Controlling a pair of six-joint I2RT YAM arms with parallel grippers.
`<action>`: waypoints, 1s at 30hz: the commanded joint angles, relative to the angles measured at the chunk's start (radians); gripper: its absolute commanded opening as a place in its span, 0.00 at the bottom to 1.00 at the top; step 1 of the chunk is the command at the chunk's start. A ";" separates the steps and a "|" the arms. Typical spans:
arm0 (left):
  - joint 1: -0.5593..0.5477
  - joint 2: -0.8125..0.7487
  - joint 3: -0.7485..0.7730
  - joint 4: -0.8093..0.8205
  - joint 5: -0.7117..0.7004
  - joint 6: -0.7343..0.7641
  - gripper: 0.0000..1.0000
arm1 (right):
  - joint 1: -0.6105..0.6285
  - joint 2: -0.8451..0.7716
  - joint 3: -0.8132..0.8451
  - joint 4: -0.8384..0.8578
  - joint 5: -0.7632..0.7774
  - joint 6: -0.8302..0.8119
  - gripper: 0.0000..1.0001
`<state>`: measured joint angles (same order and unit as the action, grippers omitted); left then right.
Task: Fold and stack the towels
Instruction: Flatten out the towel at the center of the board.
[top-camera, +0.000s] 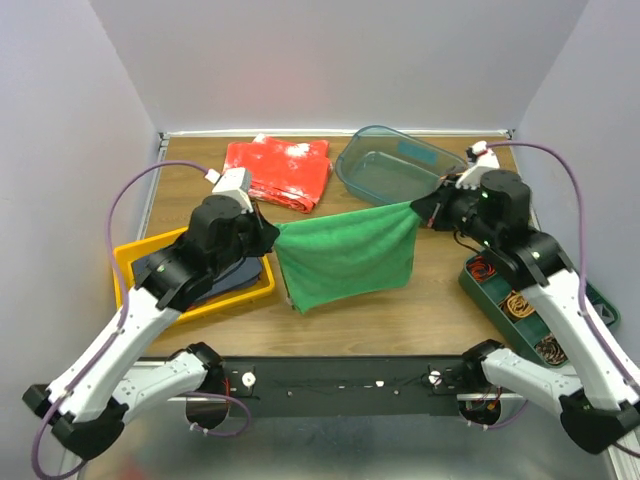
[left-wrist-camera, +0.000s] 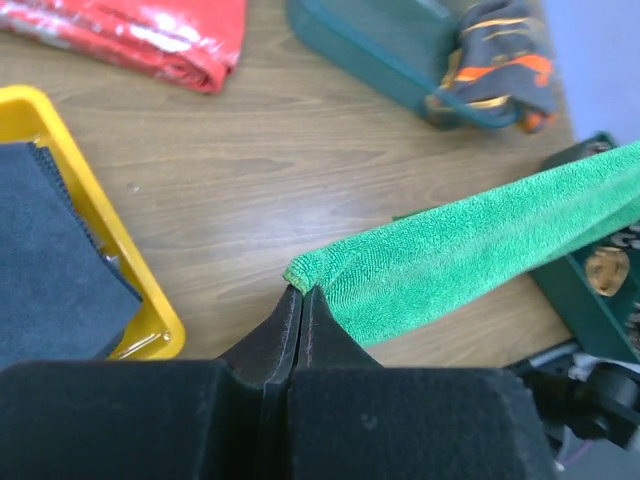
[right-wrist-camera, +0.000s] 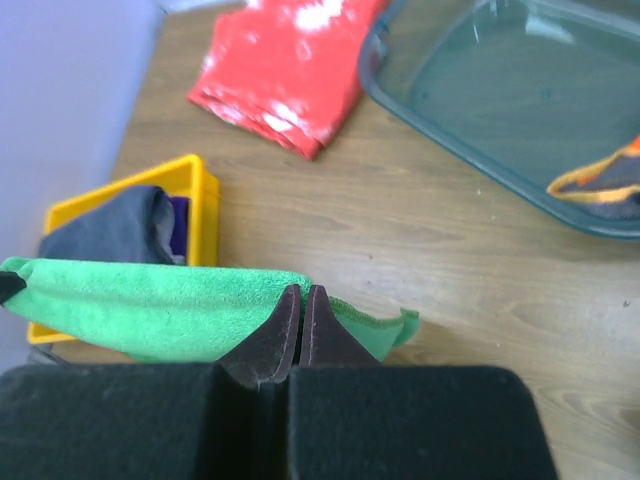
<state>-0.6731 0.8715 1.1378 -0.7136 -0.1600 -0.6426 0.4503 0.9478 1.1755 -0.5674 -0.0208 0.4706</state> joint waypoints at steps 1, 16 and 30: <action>0.125 0.182 -0.019 0.034 0.039 0.026 0.00 | -0.005 0.175 -0.019 0.035 0.058 -0.023 0.01; 0.302 0.681 0.129 0.226 0.120 0.120 0.00 | -0.035 0.683 0.150 0.256 0.101 -0.044 0.01; 0.162 0.085 -0.136 0.111 0.250 0.159 0.00 | -0.033 0.115 -0.080 0.060 -0.030 -0.050 0.01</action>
<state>-0.4438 1.1252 1.0538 -0.5228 0.0166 -0.5106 0.4217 1.2457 1.1370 -0.4004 0.0166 0.4252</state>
